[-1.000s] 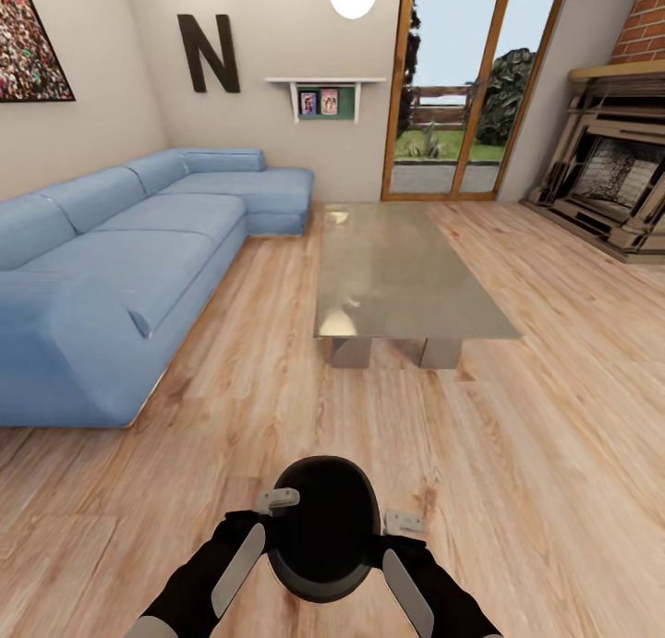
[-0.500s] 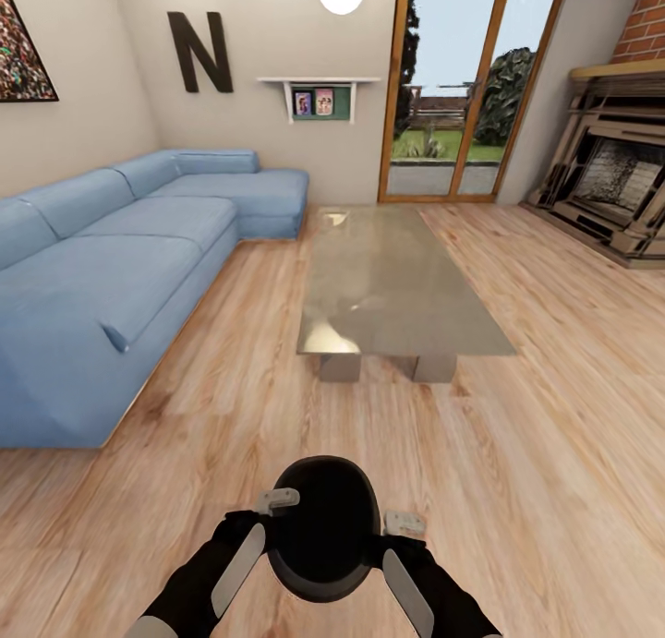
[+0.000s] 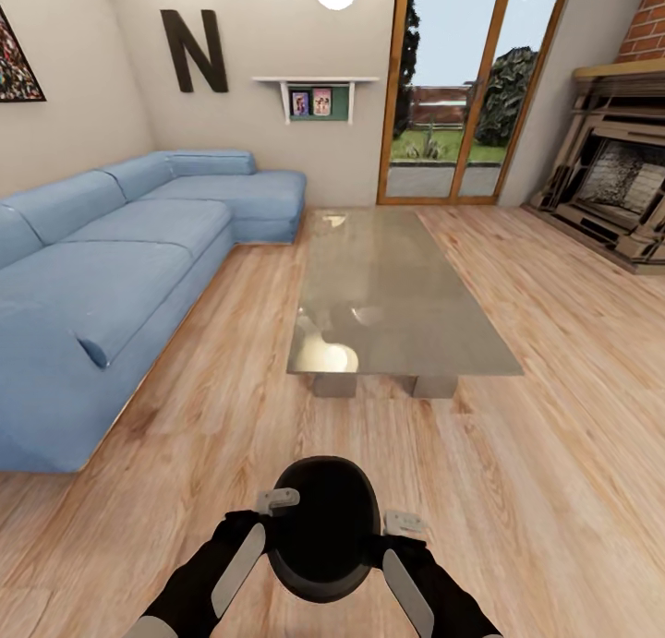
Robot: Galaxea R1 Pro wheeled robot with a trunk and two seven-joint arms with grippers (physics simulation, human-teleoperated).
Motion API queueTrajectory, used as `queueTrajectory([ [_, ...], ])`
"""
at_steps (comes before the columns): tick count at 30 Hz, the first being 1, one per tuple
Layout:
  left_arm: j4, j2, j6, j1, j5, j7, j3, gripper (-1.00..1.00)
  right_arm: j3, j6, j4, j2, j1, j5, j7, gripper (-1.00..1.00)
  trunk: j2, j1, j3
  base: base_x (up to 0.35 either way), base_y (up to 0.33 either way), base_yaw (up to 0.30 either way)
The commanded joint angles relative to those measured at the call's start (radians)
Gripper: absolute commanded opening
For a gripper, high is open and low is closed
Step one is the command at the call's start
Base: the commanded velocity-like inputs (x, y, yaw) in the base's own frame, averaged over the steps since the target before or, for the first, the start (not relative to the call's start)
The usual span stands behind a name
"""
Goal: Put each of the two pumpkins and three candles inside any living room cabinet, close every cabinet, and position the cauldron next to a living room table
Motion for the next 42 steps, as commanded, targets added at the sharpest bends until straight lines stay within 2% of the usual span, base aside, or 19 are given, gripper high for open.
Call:
queueTrajectory([
  [1,-0.003,-0.005,-0.004,-0.001,0.040,0.009,0.002,-1.00,-0.042,0.008,-0.003,0.000,-0.001,0.007,-0.008,-1.00,0.000,0.000,-0.001,0.248,-0.005,0.000],
  [23,-0.003,-0.005,-0.004,-0.001,0.040,0.009,0.002,-1.00,-0.041,0.008,-0.003,0.000,-0.001,0.007,-0.008,-1.00,0.000,0.000,-0.001,0.247,0.000,0.000],
  [42,-0.003,-0.004,-0.004,-0.001,0.040,0.009,0.002,-1.00,-0.042,0.008,-0.004,0.000,-0.001,0.007,-0.008,-1.00,0.000,0.000,-0.001,0.149,0.000,0.000],
])
